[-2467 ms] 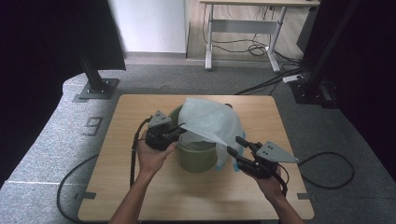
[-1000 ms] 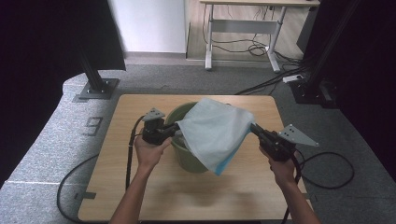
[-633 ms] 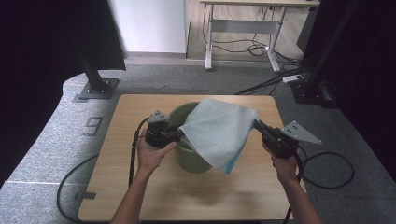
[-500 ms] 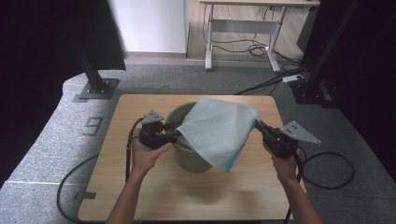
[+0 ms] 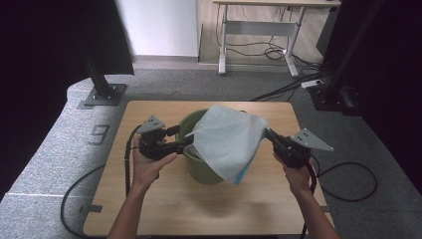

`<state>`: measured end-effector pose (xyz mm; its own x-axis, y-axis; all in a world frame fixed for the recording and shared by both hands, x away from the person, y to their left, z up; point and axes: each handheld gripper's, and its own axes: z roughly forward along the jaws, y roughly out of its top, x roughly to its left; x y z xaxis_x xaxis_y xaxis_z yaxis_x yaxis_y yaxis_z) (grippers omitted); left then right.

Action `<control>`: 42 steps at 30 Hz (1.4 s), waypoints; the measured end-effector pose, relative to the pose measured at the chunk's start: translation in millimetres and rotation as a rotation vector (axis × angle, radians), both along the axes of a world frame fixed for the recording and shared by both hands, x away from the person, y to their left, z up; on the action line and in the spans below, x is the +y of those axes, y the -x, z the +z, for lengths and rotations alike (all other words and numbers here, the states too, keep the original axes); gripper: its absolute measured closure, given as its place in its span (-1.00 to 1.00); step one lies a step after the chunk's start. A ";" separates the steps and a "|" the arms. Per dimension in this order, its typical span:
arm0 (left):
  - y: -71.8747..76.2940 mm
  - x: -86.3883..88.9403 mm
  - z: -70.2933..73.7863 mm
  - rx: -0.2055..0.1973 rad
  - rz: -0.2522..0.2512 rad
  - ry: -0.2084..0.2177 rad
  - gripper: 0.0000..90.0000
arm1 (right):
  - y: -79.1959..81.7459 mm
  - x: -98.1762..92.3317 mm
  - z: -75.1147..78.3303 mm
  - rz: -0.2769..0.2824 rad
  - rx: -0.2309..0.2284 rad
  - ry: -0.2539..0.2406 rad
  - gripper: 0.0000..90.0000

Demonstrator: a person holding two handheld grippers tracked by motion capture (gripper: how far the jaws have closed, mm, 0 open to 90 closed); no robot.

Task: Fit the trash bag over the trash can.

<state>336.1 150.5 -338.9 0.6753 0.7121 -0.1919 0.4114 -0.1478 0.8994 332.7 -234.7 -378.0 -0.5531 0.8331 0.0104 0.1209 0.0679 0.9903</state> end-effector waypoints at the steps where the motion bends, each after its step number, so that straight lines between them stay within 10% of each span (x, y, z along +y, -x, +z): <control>1: 0.8 -4.6 1.4 -0.002 -0.007 -0.001 -0.29 | 0.8 4.0 1.3 0.011 -0.002 0.001 0.96; 25: 21.7 -77.6 -15.2 -0.002 -0.096 -0.128 -0.44 | 2.5 48.2 -6.1 0.091 0.004 0.043 0.96; 42: 13.0 -106.8 -20.7 0.085 -0.124 -0.033 -0.46 | 4.2 57.1 -7.3 0.092 -0.010 0.065 0.95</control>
